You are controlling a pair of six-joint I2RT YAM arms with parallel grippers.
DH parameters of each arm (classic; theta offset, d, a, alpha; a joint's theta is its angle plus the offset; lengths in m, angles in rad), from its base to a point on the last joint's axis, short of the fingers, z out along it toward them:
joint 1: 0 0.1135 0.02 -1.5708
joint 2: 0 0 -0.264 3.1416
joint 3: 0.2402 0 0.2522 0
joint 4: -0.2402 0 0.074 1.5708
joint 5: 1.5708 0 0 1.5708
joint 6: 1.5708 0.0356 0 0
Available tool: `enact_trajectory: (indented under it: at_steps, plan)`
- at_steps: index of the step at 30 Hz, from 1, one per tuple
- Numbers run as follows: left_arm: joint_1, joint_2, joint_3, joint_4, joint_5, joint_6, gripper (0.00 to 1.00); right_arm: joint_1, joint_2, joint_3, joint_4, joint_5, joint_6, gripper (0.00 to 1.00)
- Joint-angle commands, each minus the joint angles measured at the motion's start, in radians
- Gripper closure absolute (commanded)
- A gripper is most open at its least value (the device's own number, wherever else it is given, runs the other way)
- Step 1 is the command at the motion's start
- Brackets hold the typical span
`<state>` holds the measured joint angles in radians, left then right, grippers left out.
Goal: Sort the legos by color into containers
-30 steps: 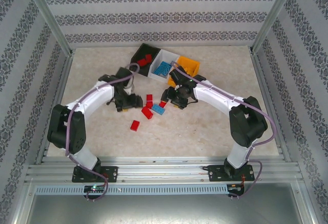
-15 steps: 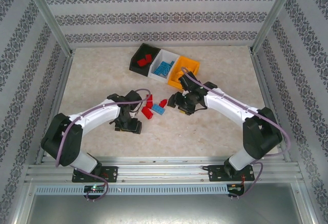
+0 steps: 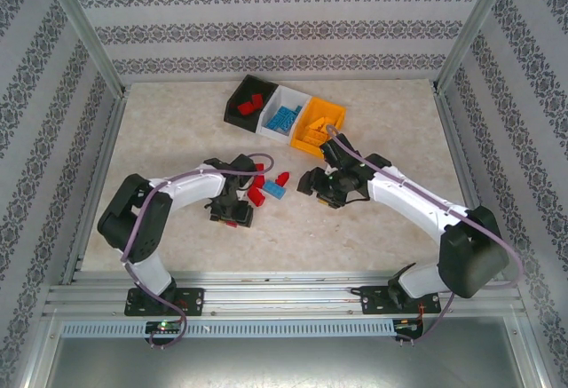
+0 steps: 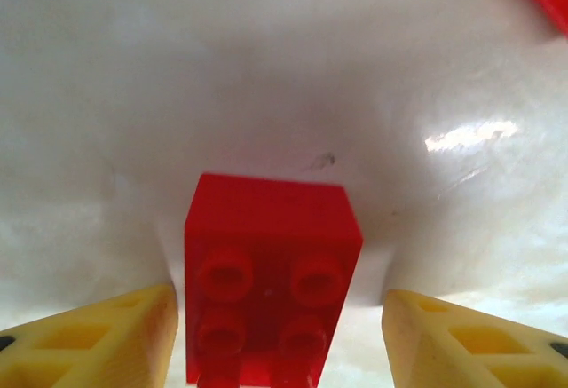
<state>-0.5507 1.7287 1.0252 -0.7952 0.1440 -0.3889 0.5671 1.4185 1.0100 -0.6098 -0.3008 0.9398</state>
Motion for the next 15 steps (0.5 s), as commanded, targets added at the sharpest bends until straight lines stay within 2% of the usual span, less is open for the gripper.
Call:
enact_trajectory:
  at_steps: [1,6,11,15]
  plan:
    - [-0.015,0.037,0.039,0.015,-0.023,0.039,0.44,0.005,-0.024,-0.010,0.002,0.014,0.014,0.39]
    - [-0.012,0.056,0.050,0.002,-0.006,0.044,0.64,0.003,-0.027,-0.009,0.003,0.018,0.013,0.39]
    - [0.031,0.017,0.090,-0.023,0.044,0.027,0.66,-0.001,-0.047,-0.017,-0.002,0.019,0.007,0.39]
    - [0.131,0.009,0.184,-0.023,0.149,-0.014,0.66,-0.008,-0.089,-0.047,-0.014,0.016,0.014,0.39]
